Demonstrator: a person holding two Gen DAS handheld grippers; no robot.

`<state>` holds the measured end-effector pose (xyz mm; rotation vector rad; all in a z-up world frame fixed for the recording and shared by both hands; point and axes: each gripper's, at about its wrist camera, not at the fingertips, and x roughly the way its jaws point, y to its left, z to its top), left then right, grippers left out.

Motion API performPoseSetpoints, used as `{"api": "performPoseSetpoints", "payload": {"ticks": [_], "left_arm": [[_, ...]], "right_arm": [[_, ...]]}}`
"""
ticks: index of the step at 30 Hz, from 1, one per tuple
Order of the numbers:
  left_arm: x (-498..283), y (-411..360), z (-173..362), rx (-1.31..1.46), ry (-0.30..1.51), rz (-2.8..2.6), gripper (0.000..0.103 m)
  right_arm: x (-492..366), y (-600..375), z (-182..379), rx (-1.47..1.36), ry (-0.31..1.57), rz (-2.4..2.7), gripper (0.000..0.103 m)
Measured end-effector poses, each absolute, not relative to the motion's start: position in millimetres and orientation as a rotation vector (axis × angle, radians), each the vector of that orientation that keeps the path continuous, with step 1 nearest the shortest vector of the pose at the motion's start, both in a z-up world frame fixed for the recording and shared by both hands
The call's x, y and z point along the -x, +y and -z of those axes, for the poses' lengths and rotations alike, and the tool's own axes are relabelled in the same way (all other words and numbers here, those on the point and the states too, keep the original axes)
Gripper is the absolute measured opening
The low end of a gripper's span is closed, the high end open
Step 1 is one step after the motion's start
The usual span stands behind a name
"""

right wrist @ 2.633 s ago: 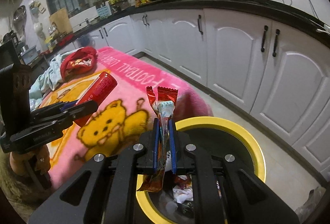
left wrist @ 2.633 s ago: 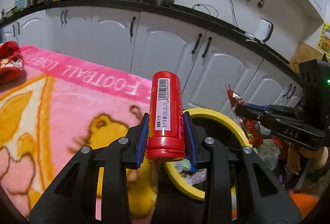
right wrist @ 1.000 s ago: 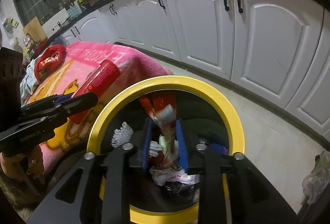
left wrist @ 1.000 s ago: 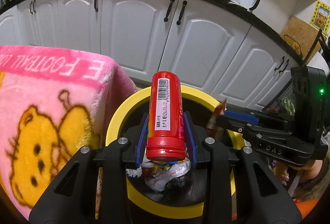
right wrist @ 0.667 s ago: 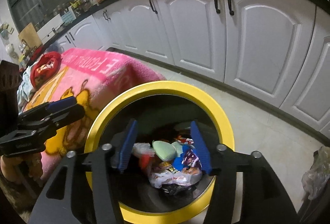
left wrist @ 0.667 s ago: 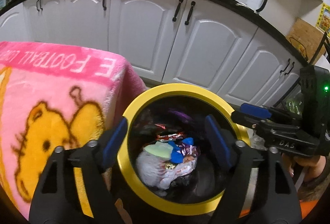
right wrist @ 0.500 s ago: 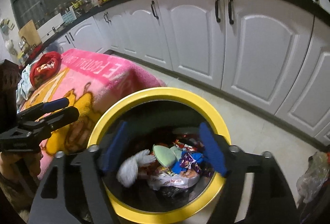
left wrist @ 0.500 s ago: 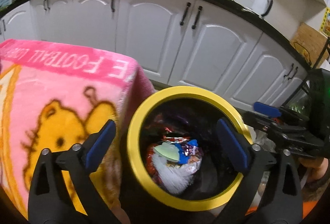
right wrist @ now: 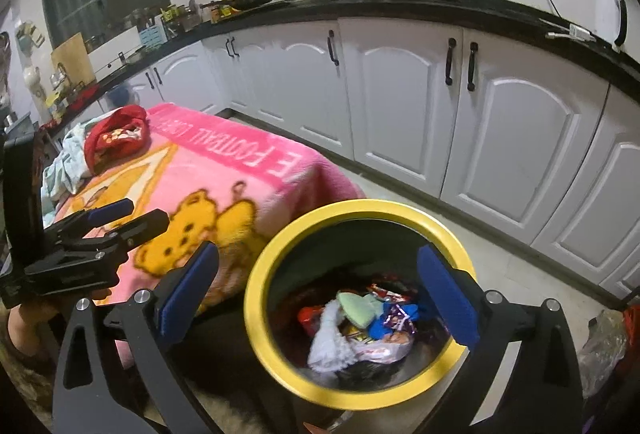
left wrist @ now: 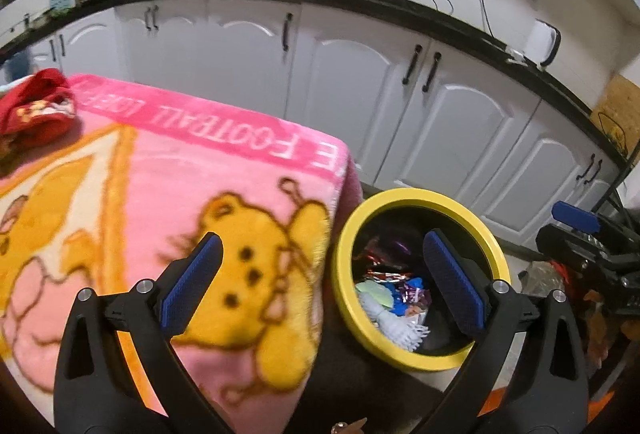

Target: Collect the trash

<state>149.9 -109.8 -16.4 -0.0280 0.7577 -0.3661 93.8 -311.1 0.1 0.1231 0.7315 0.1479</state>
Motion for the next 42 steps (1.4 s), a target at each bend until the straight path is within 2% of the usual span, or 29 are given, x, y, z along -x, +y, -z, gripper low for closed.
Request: {"api": "performPoseSetpoints", "payload": {"ticks": [12,24,42], "left_arm": [[-92.1,-57.0,-8.3,0.040,0.611,0.260,0.092],[-31.5,-43.3,-6.2,0.007,0.427,0.181,0.092],[-13.3,-33.3,-1.4,0.044,0.378,0.170,0.092]], "right_arm": [[-41.8,-256.6,-11.1,-0.023,0.548,-0.119,0.097],[12.8,-231.2,-7.3,0.048,0.234,-0.077,0.097],[25.5,-219.0,15.6,0.074,0.229,-0.072,0.097]]}}
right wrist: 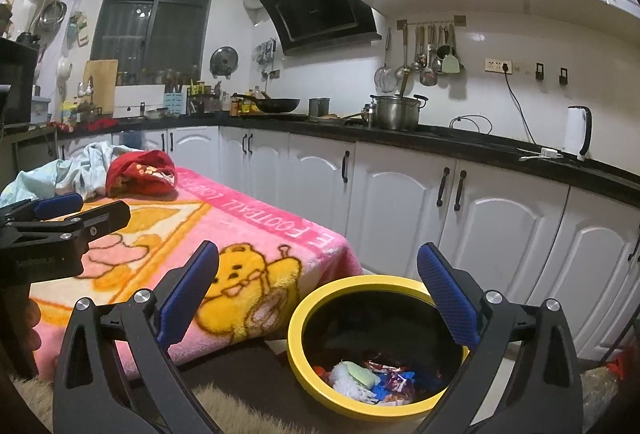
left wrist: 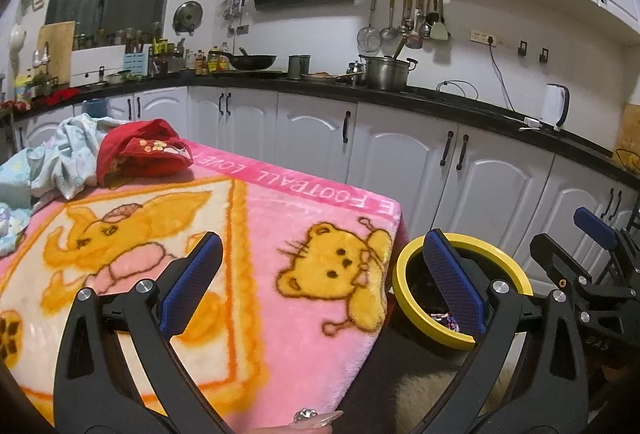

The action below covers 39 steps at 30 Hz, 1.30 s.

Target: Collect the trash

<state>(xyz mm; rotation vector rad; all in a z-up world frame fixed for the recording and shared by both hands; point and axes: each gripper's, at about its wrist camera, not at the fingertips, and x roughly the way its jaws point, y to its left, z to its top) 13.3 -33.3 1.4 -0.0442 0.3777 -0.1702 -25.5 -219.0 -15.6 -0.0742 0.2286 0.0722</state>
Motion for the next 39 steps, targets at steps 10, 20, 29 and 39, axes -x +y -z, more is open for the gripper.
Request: {"api": "performPoseSetpoints", "payload": {"ticks": [10,20,29,39], "left_arm": [[-13.1,-31.9,-0.2,0.045,0.377,0.168,0.092],[-12.8,-30.5,-1.0,0.041,0.375,0.164,0.092],[-12.1,-31.4,-2.2,0.040,0.373,0.161,0.092],[-11.9,-29.2,-3.8,0.039,0.371,0.158,0.092]], "right_arm": [[25.5,-218.7,15.5,0.074,0.230,-0.073,0.097],[25.7,-220.1,15.0,0.075,0.227,-0.074,0.097],[26.2,-220.1,15.1,0.076,0.226,-0.074,0.097],[26.4,-219.9,15.4,0.076,0.225,-0.075,0.097]]}}
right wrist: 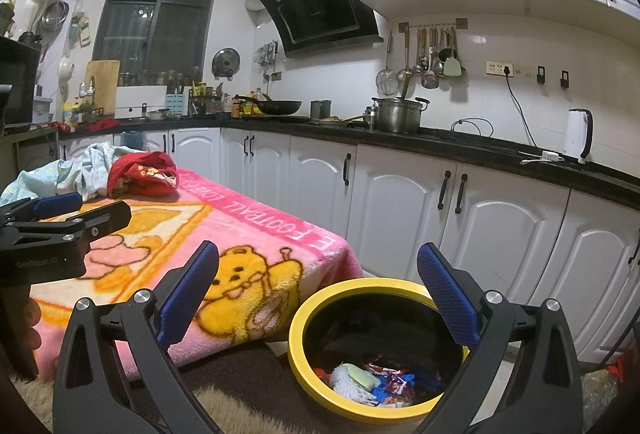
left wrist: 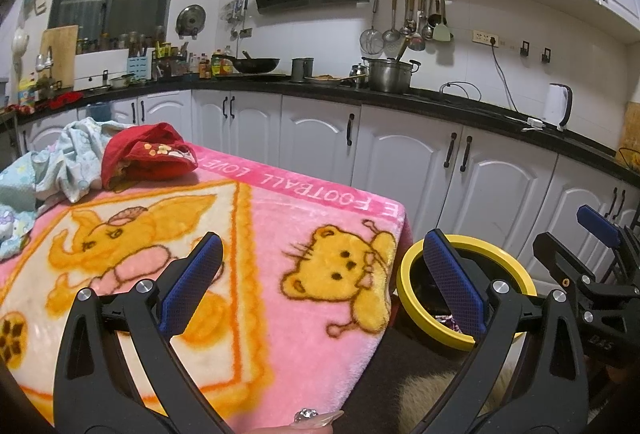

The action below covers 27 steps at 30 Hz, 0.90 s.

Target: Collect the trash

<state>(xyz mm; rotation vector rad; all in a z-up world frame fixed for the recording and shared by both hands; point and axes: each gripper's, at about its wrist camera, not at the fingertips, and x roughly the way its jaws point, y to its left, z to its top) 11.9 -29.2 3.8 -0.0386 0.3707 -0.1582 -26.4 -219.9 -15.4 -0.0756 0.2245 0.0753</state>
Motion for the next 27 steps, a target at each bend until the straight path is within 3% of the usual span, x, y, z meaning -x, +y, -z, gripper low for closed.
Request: {"api": "performPoseSetpoints", "payload": {"ticks": [27], "left_arm": [[-12.2,-29.7,-3.6,0.036,0.371,0.159,0.092]], "right_arm": [[26.5,-218.6,13.1,0.076,0.223,-0.076,0.097]]}}
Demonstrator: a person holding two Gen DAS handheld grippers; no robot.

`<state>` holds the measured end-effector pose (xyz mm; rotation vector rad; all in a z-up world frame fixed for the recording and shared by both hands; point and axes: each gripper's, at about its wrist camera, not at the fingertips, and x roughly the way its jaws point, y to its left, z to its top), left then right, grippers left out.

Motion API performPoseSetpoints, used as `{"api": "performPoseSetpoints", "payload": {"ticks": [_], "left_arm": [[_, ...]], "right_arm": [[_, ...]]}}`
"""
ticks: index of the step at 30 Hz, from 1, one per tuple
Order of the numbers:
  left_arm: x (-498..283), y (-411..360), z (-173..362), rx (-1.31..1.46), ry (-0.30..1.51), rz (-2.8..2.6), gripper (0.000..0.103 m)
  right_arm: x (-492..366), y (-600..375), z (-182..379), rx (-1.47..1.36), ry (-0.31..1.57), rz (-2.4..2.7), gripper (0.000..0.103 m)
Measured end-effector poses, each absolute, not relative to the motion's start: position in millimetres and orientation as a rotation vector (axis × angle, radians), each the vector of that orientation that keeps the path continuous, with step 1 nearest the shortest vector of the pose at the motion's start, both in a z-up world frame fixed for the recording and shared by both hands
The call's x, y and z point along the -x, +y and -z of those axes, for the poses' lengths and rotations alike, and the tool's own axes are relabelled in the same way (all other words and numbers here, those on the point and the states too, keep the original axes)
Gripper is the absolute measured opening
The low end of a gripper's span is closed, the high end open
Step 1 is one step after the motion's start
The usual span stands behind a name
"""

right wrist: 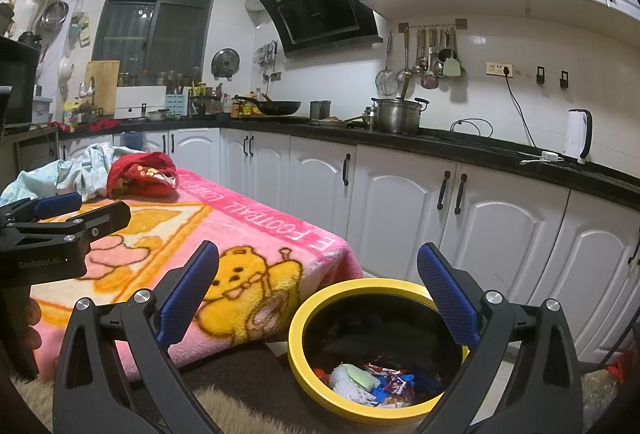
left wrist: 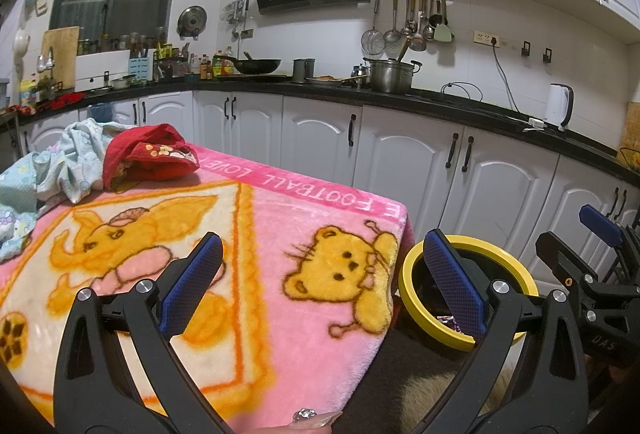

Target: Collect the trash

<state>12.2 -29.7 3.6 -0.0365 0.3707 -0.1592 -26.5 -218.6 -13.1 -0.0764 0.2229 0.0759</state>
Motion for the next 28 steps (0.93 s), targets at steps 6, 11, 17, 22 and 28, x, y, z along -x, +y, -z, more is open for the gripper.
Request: {"api": "performPoseSetpoints", "payload": {"ticks": [6,11,17,22,28], "left_arm": [[-11.9,-29.5,-4.2,0.036,0.368,0.162,0.092],[-11.5,-26.8,-4.8,0.037,0.370,0.167,0.092],[-11.7,-17.2,-5.9,0.051,0.374,0.160,0.092],[-12.5,7.8,-12.4,0.112,0.409,0.103,0.092],[-17.1,138.6,-23.2,0.220,0.514,-0.280,0.092]], "right_arm": [[26.5,-218.6,13.3,0.077,0.223,-0.076,0.097],[26.4,-218.1,10.9,0.077,0.221,-0.075,0.097],[23.6,-217.6,10.5,0.073,0.237,-0.096,0.097],[3.3,-198.9,0.3,0.082,0.304,-0.187,0.097],[-60.7,-91.3,-15.1,0.141,0.431,-0.475,0.097]]}}
